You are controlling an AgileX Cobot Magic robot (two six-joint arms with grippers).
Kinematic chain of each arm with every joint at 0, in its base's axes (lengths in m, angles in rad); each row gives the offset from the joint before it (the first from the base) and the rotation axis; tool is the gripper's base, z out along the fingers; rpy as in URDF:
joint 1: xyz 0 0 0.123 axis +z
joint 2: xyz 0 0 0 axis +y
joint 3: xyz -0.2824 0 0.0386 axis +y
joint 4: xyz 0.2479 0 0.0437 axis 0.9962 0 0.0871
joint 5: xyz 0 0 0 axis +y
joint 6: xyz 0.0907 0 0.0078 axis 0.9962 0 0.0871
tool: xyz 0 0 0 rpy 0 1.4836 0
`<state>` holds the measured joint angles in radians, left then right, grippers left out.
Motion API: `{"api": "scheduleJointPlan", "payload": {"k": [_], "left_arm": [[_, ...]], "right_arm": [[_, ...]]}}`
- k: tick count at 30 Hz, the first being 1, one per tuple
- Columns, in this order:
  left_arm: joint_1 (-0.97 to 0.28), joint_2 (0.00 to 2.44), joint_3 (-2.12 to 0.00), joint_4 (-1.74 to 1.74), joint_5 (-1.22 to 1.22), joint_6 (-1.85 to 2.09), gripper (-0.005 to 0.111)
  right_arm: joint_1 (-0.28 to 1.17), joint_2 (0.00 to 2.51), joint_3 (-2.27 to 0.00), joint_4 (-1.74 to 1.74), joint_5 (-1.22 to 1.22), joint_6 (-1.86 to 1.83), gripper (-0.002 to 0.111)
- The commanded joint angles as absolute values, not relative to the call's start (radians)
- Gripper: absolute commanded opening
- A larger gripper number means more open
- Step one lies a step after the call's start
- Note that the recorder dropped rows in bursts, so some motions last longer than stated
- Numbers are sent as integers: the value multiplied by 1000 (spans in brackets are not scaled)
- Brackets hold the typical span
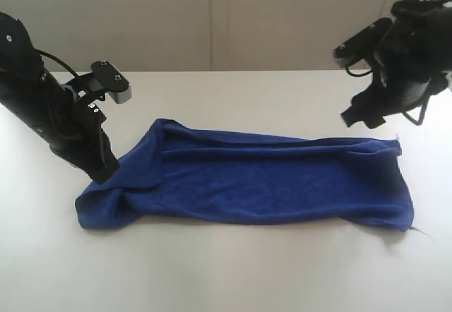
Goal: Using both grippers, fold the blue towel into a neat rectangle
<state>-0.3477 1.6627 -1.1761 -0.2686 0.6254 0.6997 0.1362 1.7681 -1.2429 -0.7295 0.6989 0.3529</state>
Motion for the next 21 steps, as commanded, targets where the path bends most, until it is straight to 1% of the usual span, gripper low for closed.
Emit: {"api": "scheduleJointPlan", "payload": {"k": [1, 4, 6, 10, 16, 21], "left_arm": [[-351, 1653, -1177, -281, 641, 712, 0], [-351, 1664, -1170, -304, 641, 712, 0], [-351, 1675, -1164, -346, 645, 712, 0], [-351, 1719, -1158, -452, 657, 712, 0], [-351, 1793, -1158, -465, 674, 737, 0], [-351, 1817, -1152, -409, 670, 741, 0]], "right_arm": [[162, 1697, -1244, -119, 655, -201, 32], [171, 1706, -1244, 229, 730, -523, 1], [177, 1729, -1244, 342, 753, -637, 0], [179, 1796, -1244, 347, 777, -626, 0], [179, 1910, -1244, 282, 825, -620, 0], [179, 1959, -1220, 166, 780, -525, 0]]}}
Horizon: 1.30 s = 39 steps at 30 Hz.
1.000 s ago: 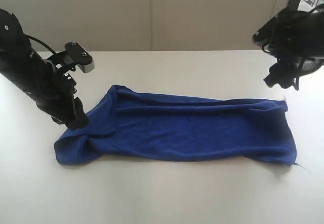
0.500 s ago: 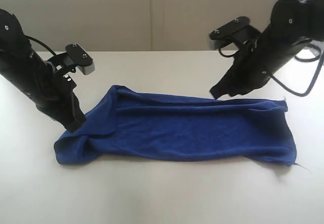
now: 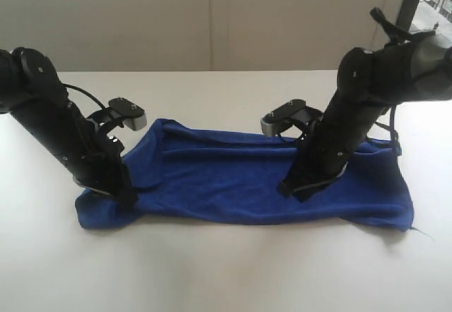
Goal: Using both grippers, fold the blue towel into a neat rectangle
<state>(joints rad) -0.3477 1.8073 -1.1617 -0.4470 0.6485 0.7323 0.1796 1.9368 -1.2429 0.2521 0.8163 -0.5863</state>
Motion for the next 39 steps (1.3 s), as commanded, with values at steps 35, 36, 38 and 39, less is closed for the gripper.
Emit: {"api": "scheduleJointPlan", "payload": {"k": [35, 36, 38, 39], "left_arm": [[-351, 1822, -1037, 560, 711, 334, 0], [-351, 1815, -1037, 575, 711, 314, 0], [-351, 1790, -1037, 584, 698, 282, 0], [-351, 1771, -1037, 574, 687, 270, 0]], "right_arm": [[179, 2025, -1185, -491, 627, -46, 0], [179, 2025, -1185, -491, 623, -46, 0], [179, 2025, -1185, -491, 619, -44, 0], [179, 2025, -1185, -491, 618, -45, 0]]}}
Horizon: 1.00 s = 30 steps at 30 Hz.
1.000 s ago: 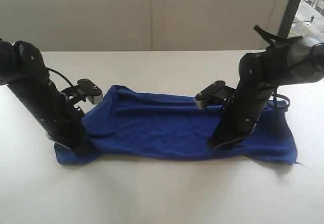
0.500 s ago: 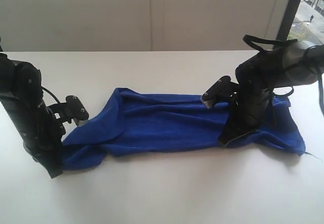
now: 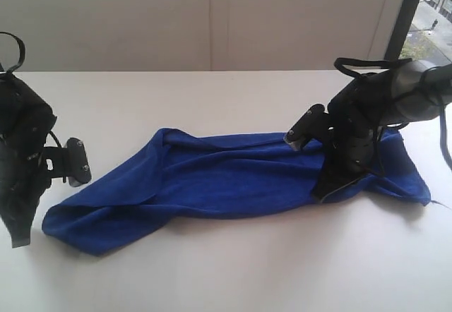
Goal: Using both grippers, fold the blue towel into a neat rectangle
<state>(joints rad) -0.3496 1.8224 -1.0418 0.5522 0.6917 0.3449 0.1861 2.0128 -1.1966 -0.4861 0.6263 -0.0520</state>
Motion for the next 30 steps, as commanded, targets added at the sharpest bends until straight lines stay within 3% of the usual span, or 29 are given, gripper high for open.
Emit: {"api": "scheduleJointPlan", "payload": {"k": [1, 6, 11, 20, 27, 30], "left_arm": [[-351, 1749, -1039, 552, 669, 253, 0], [-351, 1632, -1055, 126, 600, 400, 0], [-351, 1588, -1060, -349, 725, 820, 0], [-351, 1587, -1060, -340, 674, 781, 0], [-351, 1660, -1058, -516, 531, 830, 0], [-351, 1692, -1058, -527, 530, 954, 11]], "right_arm": [[179, 2025, -1185, -491, 616, -42, 0], [179, 2025, -1187, -491, 612, -41, 0], [179, 2020, -1187, -491, 612, 0, 0], [210, 1812, -1187, -443, 521, 29, 0], [322, 1750, -1185, -210, 520, -160, 0], [363, 1765, -1185, -153, 520, -187, 0]]}}
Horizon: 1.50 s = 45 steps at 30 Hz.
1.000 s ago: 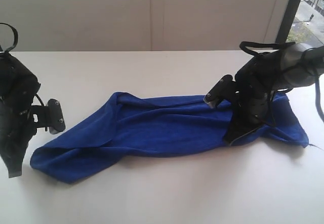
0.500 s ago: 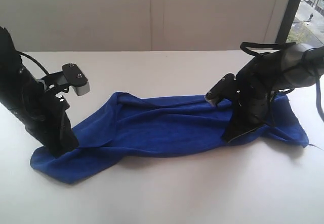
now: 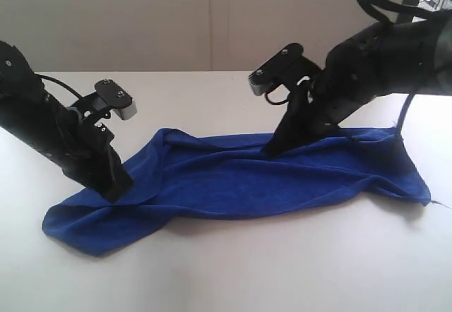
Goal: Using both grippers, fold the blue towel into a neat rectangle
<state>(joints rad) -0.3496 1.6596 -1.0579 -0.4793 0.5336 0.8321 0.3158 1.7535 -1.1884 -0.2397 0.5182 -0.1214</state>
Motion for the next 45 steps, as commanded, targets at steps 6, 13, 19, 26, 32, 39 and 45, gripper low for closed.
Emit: {"api": "scheduleJointPlan", "payload": {"k": [6, 13, 19, 26, 32, 39, 45], "left_arm": [[-351, 1735, -1058, -555, 487, 1125, 38], [-361, 1789, -1058, -587, 464, 1261, 37], [-374, 1826, -1058, -590, 368, 1415, 37], [-374, 1854, -1058, -590, 364, 1454, 37], [-374, 1856, -1058, -590, 360, 1454, 30], [-374, 1856, -1058, -590, 356, 1454, 8], [-374, 1844, -1058, -590, 351, 1454, 0]], "right_arm": [[427, 1816, -1185, -121, 483, -189, 0], [522, 1896, -1185, -101, 391, -189, 0], [548, 1927, -1185, -77, 343, -189, 0], [548, 1969, -1185, -56, 336, -189, 0], [548, 2022, -1185, -56, 337, -189, 0], [548, 2036, -1185, -56, 352, -189, 0], [548, 2036, -1185, -56, 384, -207, 0]]}}
